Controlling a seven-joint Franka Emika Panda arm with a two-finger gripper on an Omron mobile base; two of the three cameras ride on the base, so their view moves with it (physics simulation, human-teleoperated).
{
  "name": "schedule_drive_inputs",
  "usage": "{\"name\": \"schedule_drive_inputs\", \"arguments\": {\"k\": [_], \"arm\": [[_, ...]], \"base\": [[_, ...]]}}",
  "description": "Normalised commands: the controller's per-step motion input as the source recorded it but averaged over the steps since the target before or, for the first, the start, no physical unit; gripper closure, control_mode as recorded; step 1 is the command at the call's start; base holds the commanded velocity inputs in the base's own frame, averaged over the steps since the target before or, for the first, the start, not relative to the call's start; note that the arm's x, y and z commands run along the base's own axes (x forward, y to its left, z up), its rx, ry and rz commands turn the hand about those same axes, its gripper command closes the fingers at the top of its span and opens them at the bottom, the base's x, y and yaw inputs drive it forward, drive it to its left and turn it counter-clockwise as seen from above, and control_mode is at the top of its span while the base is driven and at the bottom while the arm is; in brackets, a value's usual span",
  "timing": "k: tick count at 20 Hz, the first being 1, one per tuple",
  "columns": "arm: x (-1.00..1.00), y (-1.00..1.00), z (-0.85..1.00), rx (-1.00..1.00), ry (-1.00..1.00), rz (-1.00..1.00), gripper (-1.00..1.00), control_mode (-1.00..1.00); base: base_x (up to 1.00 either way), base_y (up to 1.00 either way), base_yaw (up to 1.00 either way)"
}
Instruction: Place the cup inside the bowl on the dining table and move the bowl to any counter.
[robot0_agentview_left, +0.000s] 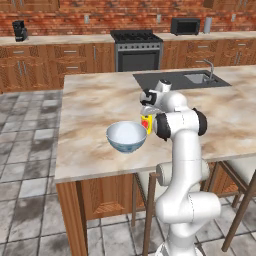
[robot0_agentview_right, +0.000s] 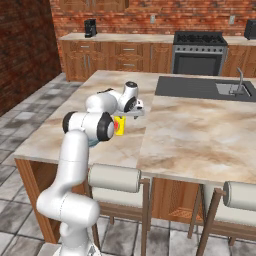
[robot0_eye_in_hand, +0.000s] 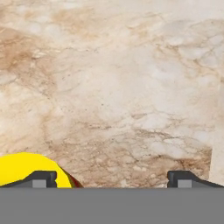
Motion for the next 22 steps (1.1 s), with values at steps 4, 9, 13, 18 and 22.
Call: {"name": "schedule_drive_inputs", "arguments": {"k": [4, 9, 13, 18, 22], "arm": [[0.00, 0.00, -0.08, 0.00, 0.03, 0.01, -1.00, -1.00], [-0.04, 0.00, -0.13, 0.00, 0.05, 0.00, -1.00, -1.00], [-0.03, 0.00, -0.04, 0.00, 0.04, 0.00, -1.00, -1.00], [0.00, 0.00, 0.00, 0.00, 0.00, 0.00, 1.00, -1.00], [0.00, 0.00, 0.00, 0.00, 0.00, 0.00, 1.00, -1.00]], "base": [[0.00, 0.00, 0.00], [0.00, 0.00, 0.00], [0.00, 0.00, 0.00], [0.00, 0.00, 0.00], [0.00, 0.00, 0.00]]}}
